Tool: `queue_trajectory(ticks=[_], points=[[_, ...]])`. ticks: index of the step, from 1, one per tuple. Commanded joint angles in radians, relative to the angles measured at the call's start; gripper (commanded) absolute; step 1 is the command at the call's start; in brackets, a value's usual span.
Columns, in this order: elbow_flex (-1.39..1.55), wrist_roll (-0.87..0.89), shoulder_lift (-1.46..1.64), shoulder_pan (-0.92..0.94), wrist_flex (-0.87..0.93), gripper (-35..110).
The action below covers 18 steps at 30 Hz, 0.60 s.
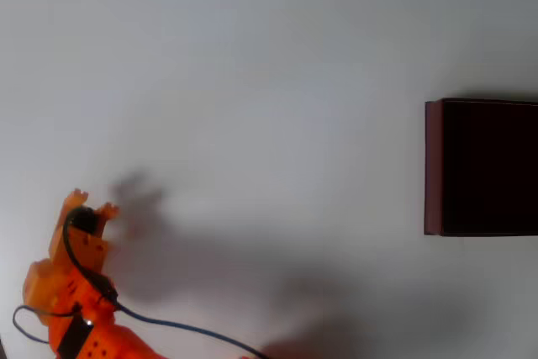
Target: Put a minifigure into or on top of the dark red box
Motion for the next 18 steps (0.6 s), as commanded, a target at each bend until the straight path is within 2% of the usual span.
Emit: queue_trajectory(ticks=[1,6,14,18], points=[[0.017,-0.005,0.005,0.003,-0.011,3],[0.002,-0.052,0.006,0.021,0.009,5],[-0.132,-0.213,0.046,0.103,0.345,13],[-0.156,-0.276,0.021,0.118,0.344,15]])
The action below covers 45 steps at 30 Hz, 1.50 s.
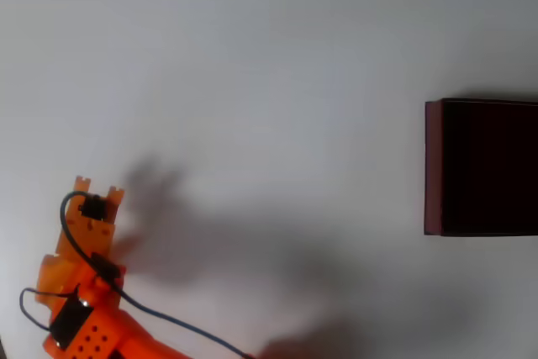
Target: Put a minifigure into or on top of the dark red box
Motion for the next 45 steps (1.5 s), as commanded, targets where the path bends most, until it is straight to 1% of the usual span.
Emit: queue_trajectory(ticks=[1,4,5,8,15,19,22,28,32,37,42,45], points=[[-0.034,-0.029,-0.021,0.002,0.028,15],[-0.112,-0.012,-0.095,-0.020,0.029,15],[-0.156,-0.011,-0.117,-0.026,0.064,15],[-0.298,-0.018,-0.146,-0.028,0.242,15],[-0.324,-0.055,-0.052,0.018,0.348,15],[-0.379,0.006,-0.017,-0.003,0.440,15],[-0.408,0.049,-0.028,-0.026,0.428,15],[-0.417,0.143,-0.095,-0.083,0.327,15],[-0.474,0.147,-0.183,-0.087,0.281,15],[-0.535,0.127,-0.259,-0.075,0.268,15],[-0.512,0.095,-0.264,-0.044,0.252,15],[-0.469,0.101,-0.259,-0.038,0.183,15]])
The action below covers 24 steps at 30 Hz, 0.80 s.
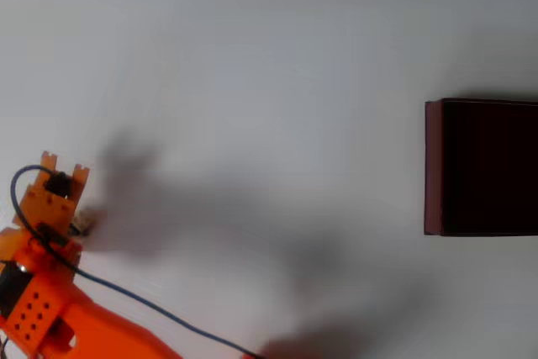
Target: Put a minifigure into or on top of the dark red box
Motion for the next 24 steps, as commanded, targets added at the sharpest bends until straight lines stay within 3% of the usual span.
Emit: queue_trajectory(ticks=[1,13,24], points=[[0.031,0.009,0.009,0.005,-0.080,15],[0.098,-0.034,-0.032,0.064,-0.267,14],[0.066,-0.074,0.091,0.115,-0.037,14]])
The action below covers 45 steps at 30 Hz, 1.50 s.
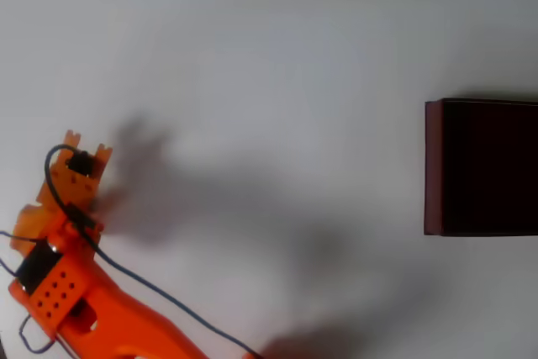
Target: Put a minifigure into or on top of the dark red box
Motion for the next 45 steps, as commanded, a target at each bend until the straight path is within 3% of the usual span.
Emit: queue_trajectory(ticks=[1,10,16,22,45], points=[[-0.040,-0.012,0.091,0.025,0.117,14],[0.018,0.003,0.129,0.067,0.101,14],[-0.115,0.005,0.104,0.060,0.313,14],[-0.219,0.029,0.075,0.015,0.385,14],[-0.199,-0.192,0.009,0.003,0.230,19]])
